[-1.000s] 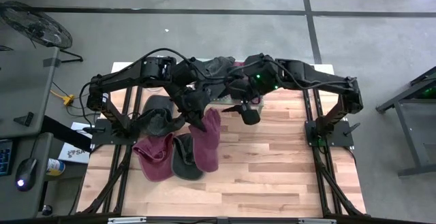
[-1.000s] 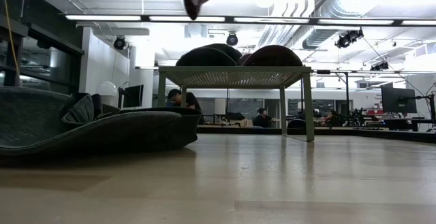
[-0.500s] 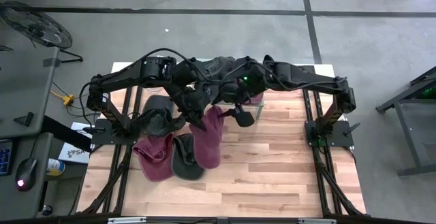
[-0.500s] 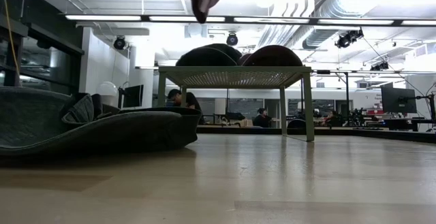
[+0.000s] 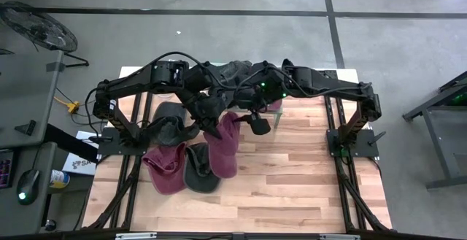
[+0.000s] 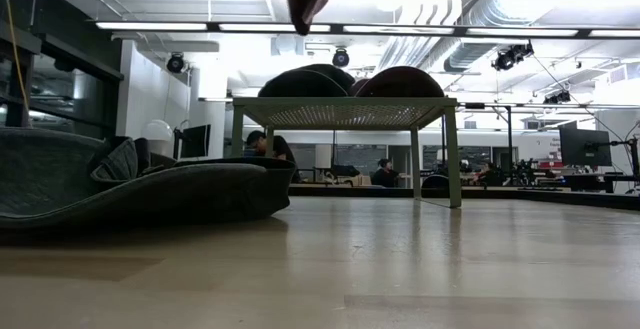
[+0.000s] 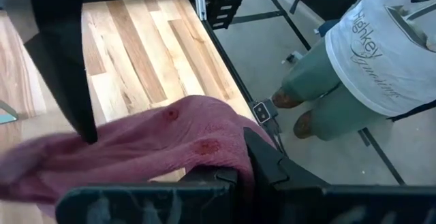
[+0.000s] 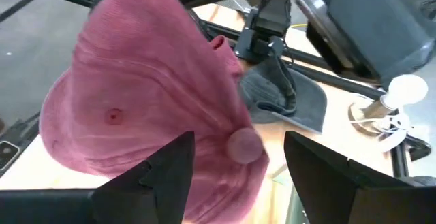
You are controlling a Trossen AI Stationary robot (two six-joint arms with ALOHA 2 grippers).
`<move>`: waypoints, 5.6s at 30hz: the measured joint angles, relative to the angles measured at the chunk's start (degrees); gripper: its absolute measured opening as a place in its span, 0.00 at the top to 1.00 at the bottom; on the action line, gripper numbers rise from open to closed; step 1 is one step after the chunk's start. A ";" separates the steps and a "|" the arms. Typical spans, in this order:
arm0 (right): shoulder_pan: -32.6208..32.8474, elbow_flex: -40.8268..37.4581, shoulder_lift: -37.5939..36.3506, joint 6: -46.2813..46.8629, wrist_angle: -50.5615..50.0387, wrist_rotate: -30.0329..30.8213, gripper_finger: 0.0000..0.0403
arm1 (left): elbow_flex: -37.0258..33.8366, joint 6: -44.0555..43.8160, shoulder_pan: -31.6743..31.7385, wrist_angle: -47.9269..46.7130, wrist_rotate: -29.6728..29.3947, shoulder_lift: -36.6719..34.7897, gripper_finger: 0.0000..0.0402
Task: Pick & Place hat
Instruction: Stack the right dark red cap on the other dark red cap on the shelf
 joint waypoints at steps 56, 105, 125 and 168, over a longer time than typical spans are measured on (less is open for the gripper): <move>6.89 0.26 -1.39 10.85 -6.37 11.79 0.89 | 0.00 -2.63 0.00 3.50 -5.96 0.00 0.93; 5.74 10.94 -16.87 28.03 -26.98 30.65 0.89 | 2.45 -7.04 0.11 13.87 -52.78 -2.97 0.41; -7.32 10.45 -16.72 24.18 -28.69 22.48 0.89 | 2.45 -7.80 0.11 12.33 -52.02 -2.97 0.41; -18.45 10.45 -12.22 18.12 -27.01 11.94 0.89 | 2.40 -10.73 0.11 8.76 -52.96 -2.93 0.41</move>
